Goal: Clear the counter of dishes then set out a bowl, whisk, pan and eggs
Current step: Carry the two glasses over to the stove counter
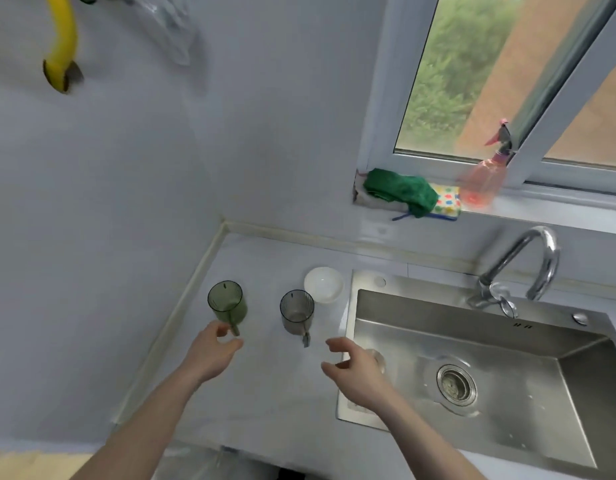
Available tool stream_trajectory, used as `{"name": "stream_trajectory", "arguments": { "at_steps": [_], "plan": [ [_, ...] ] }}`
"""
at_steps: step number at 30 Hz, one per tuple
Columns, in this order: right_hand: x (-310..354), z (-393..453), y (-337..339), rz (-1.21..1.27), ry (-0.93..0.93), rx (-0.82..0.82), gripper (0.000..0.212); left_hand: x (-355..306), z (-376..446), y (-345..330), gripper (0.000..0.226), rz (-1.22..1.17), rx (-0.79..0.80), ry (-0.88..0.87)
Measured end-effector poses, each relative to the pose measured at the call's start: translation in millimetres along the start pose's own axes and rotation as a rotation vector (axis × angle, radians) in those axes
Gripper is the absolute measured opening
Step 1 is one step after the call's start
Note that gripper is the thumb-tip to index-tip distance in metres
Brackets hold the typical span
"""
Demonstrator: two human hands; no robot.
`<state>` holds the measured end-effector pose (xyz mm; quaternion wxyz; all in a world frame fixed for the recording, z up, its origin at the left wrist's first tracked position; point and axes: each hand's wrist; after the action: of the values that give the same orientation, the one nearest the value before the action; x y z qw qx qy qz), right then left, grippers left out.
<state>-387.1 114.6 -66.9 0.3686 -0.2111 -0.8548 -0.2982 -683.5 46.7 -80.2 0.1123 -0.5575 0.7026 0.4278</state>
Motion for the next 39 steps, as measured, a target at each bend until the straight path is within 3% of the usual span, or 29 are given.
{"name": "stream_trajectory", "arguments": {
  "at_steps": [4, 10, 16, 21, 25, 31, 39],
  "plan": [
    [9.4, 39.5, -10.3, -0.002, -0.07, 0.003, 0.055, -0.2, 32.9, 11.2, 0.064, -0.244, 0.025, 0.112],
    [17.7, 85.6, -23.5, -0.006, -0.186, 0.033, 0.058, 0.3, 61.3, 15.0, 0.028, -0.339, 0.124, 0.156],
    [19.1, 107.2, -30.8, 0.03, -0.251, 0.064, 0.041, -0.4, 76.6, 10.1, 0.014, -0.442, 0.128, 0.154],
    [22.9, 109.8, -38.4, 0.045, -0.228, 0.035, 0.031, -2.5, 81.7, 3.0, 0.019, -0.548, 0.124, 0.147],
    [23.8, 110.7, -45.6, 0.139, -0.189, -0.017, 0.008, -9.1, 81.7, -1.6, 0.015, -0.56, 0.117, 0.109],
    [12.8, 78.2, -51.1, 0.435, -0.111, -0.135, 0.015, -27.1, 57.2, -4.3, 0.014, -0.366, 0.175, -0.02],
    [-21.8, -47.9, -14.4, 0.59, -0.046, -0.419, 0.012, -88.1, -9.6, -35.3, 0.012, -0.121, 0.31, -0.264]
  ]
}}
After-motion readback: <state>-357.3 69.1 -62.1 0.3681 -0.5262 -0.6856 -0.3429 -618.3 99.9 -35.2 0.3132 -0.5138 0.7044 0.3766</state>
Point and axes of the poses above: each hand's wrist, its own z-axis towards the middle knuckle, its own y-axis out of the back of the hand, x = y × z, and after that the axes turned 13 degrees about x, right-handed
